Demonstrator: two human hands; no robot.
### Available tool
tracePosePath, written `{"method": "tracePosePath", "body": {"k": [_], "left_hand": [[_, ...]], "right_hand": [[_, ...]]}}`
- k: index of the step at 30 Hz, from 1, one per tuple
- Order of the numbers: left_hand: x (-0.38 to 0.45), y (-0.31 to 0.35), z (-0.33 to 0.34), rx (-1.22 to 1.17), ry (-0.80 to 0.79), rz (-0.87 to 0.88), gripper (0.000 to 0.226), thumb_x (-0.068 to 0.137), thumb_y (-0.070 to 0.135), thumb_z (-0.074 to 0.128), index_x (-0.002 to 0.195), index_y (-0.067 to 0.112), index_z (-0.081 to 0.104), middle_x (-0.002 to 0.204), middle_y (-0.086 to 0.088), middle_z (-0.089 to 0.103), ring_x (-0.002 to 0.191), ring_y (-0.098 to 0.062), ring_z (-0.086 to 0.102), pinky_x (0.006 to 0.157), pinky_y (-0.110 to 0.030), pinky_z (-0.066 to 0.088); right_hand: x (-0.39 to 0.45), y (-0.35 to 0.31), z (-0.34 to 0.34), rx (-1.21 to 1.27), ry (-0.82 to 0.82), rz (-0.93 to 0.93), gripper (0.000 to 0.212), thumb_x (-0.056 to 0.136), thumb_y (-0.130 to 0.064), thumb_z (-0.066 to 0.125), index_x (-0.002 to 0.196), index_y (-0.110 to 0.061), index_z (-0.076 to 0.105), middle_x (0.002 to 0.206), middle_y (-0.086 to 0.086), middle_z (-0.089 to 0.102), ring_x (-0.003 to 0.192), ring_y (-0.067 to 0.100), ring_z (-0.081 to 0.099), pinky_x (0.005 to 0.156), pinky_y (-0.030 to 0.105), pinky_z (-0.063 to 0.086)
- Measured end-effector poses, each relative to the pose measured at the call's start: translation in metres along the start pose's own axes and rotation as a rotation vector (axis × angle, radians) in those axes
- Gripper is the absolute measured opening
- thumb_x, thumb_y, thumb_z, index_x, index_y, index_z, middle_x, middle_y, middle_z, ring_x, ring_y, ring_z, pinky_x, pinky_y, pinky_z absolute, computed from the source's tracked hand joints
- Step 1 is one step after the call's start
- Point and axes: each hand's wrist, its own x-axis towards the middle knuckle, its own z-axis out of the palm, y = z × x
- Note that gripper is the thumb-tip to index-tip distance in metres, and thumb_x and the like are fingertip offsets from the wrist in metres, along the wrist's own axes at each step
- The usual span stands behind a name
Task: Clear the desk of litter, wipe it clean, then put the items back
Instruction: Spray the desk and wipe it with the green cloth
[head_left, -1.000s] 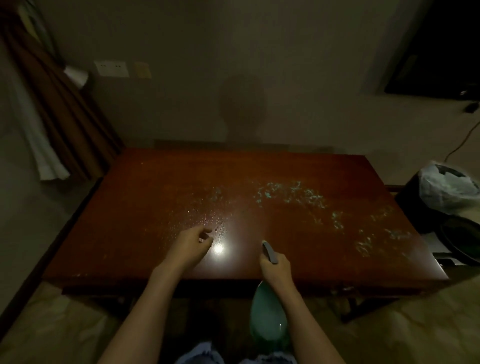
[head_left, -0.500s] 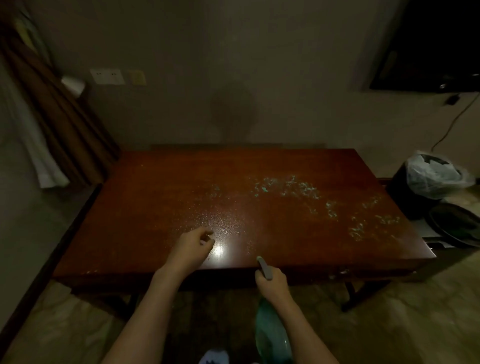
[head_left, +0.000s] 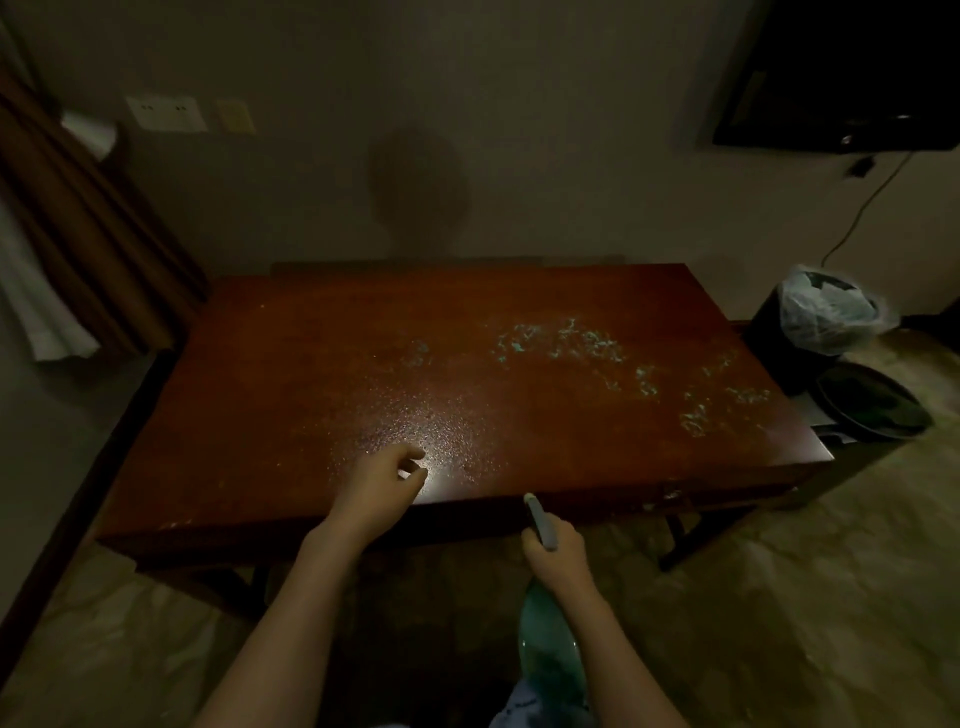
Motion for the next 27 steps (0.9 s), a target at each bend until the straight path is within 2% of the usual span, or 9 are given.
{"method": "tracePosePath", "body": {"k": [2,6,10,13,17,20,22,25,27], "left_hand": [[-0.001,-0.003,0.001,-0.005,-0.005,0.003,0.031,0.095,0.023,0.055,0.126,0.019,0.058,0.103,0.006,0.058,0.095,-0.011,0.057,0.084,-0.027,0.047],[0.0,-0.004,0.007,-0.002,-0.018,0.014,0.032,0.095,0.021,0.056,0.126,0.016,0.057,0.106,0.002,0.06,0.093,-0.011,0.056,0.082,-0.026,0.044],[0.009,0.006,0.015,0.022,-0.041,0.024,0.032,0.094,0.019,0.056,0.125,0.014,0.059,0.106,-0.002,0.063,0.091,-0.012,0.055,0.081,-0.024,0.043],[0.022,0.011,0.018,0.009,-0.036,0.012,0.028,0.093,0.019,0.056,0.121,0.016,0.061,0.098,0.003,0.06,0.094,-0.015,0.059,0.08,-0.026,0.046],[0.045,0.016,0.02,0.032,-0.024,-0.022,0.028,0.093,0.019,0.057,0.121,0.015,0.061,0.103,0.001,0.063,0.089,-0.013,0.058,0.08,-0.026,0.047],[0.067,0.028,0.024,0.046,-0.004,-0.049,0.03,0.093,0.019,0.058,0.122,0.013,0.06,0.102,0.001,0.062,0.092,-0.014,0.057,0.081,-0.026,0.046],[0.085,0.041,0.029,0.024,0.009,-0.056,0.031,0.094,0.019,0.057,0.124,0.014,0.059,0.1,0.004,0.058,0.091,-0.011,0.056,0.076,-0.024,0.044],[0.115,0.063,0.033,0.022,0.014,-0.048,0.032,0.095,0.021,0.055,0.126,0.015,0.057,0.107,0.002,0.06,0.092,-0.009,0.055,0.074,-0.022,0.043],[0.136,0.076,0.034,0.03,0.028,-0.046,0.033,0.095,0.023,0.054,0.127,0.016,0.056,0.116,-0.002,0.061,0.096,-0.01,0.054,0.08,-0.023,0.043]], "right_hand": [[-0.002,0.002,-0.002,0.007,0.007,-0.002,0.008,0.091,-0.01,0.05,0.093,-0.009,0.057,0.075,0.0,0.054,0.07,0.016,0.053,0.061,0.027,0.04],[-0.004,0.004,-0.009,0.069,0.102,0.024,0.026,0.09,-0.008,0.053,0.065,-0.013,0.048,0.065,0.001,0.052,0.062,0.018,0.05,0.06,0.03,0.037],[0.001,0.007,-0.014,0.235,0.196,0.096,0.03,0.091,-0.007,0.051,0.063,-0.015,0.045,0.064,0.002,0.048,0.058,0.015,0.044,0.058,0.029,0.035],[0.013,0.009,-0.019,0.19,0.166,0.067,0.028,0.093,-0.011,0.051,0.066,-0.015,0.046,0.065,0.001,0.049,0.059,0.012,0.045,0.054,0.024,0.034],[0.038,0.007,-0.032,0.15,0.171,0.018,0.023,0.092,-0.008,0.051,0.069,-0.008,0.05,0.062,0.001,0.05,0.055,0.012,0.044,0.046,0.015,0.031],[0.067,-0.003,-0.046,0.235,0.152,0.023,0.022,0.09,-0.006,0.05,0.068,-0.007,0.052,0.065,0.004,0.052,0.059,0.016,0.046,0.052,0.024,0.034],[0.09,-0.012,-0.059,0.247,0.135,0.008,0.026,0.091,-0.006,0.049,0.066,-0.012,0.049,0.065,0.002,0.049,0.058,0.013,0.045,0.051,0.023,0.033],[0.127,-0.022,-0.079,0.068,-0.006,-0.075,0.031,0.093,-0.009,0.048,0.068,-0.026,0.041,0.066,-0.004,0.044,0.057,0.008,0.04,0.05,0.019,0.029],[0.147,-0.025,-0.091,0.005,-0.047,-0.106,0.024,0.092,-0.01,0.051,0.071,-0.02,0.046,0.066,-0.004,0.046,0.058,0.007,0.042,0.049,0.017,0.029]]}}
